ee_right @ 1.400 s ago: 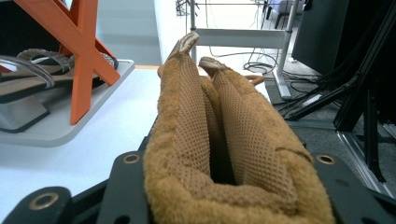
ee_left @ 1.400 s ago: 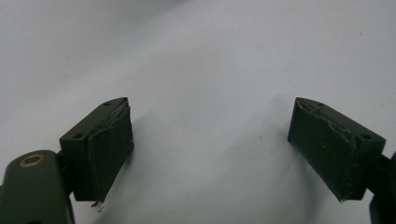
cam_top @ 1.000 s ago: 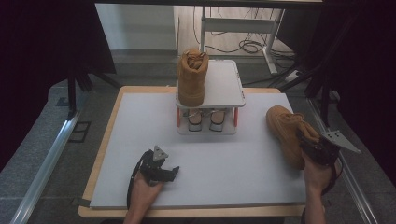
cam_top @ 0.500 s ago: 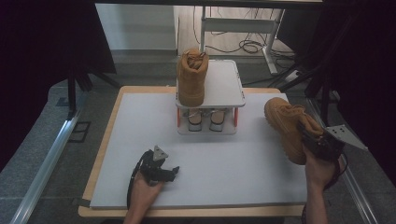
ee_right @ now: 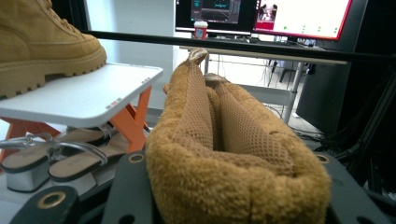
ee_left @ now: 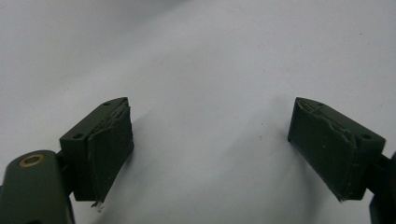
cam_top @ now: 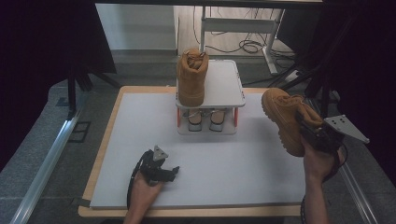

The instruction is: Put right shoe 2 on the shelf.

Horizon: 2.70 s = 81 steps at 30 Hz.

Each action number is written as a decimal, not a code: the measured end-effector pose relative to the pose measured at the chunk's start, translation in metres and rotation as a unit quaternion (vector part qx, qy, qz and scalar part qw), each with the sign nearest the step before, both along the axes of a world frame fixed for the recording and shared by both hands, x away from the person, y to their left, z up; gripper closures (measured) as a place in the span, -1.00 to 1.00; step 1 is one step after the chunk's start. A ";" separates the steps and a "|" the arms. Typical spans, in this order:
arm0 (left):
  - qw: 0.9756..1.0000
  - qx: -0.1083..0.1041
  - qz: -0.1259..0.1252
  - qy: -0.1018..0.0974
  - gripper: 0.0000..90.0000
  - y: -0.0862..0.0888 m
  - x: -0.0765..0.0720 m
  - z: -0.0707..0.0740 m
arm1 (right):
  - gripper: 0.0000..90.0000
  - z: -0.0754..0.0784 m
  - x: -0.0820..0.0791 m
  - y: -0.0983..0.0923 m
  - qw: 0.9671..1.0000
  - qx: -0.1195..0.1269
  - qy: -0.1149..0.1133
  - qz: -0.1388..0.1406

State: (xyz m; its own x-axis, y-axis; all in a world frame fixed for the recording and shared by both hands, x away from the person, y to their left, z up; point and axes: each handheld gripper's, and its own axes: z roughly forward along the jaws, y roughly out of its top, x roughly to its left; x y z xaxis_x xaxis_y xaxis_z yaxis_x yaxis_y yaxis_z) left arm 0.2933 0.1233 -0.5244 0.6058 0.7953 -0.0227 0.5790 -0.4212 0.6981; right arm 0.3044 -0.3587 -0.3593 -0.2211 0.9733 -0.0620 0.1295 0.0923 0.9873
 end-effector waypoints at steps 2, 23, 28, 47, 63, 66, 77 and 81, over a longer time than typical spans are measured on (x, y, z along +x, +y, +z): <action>1.000 0.000 0.000 -0.001 -0.69 0.000 0.000 0.000 | 0.25 0.004 0.001 0.003 1.000 0.001 -0.003 0.005; 1.000 0.004 -0.002 0.000 -0.69 0.001 0.000 0.000 | 0.25 0.047 0.020 0.028 0.999 0.000 -0.036 0.024; 1.000 0.002 -0.002 -0.002 -0.69 0.000 0.000 0.000 | 0.25 0.054 0.024 0.036 0.999 -0.004 -0.043 0.029; 1.000 0.001 -0.002 -0.001 -0.69 0.000 0.000 0.000 | 0.25 0.064 0.043 0.070 0.997 -0.007 -0.050 0.060; 1.000 0.004 -0.004 -0.001 -0.69 0.001 0.001 0.000 | 0.25 0.061 0.064 0.108 0.995 -0.017 -0.046 0.092; 1.000 0.004 -0.004 -0.001 -0.69 0.001 0.000 0.000 | 0.25 0.060 0.068 0.116 0.994 -0.018 -0.043 0.097; 1.000 0.004 -0.004 -0.001 -0.69 0.001 0.001 0.000 | 0.25 0.060 0.088 0.144 0.993 -0.033 -0.034 0.106; 1.000 0.000 -0.002 -0.002 -0.69 0.000 0.000 0.000 | 0.25 0.059 0.095 0.152 0.993 -0.035 -0.031 0.109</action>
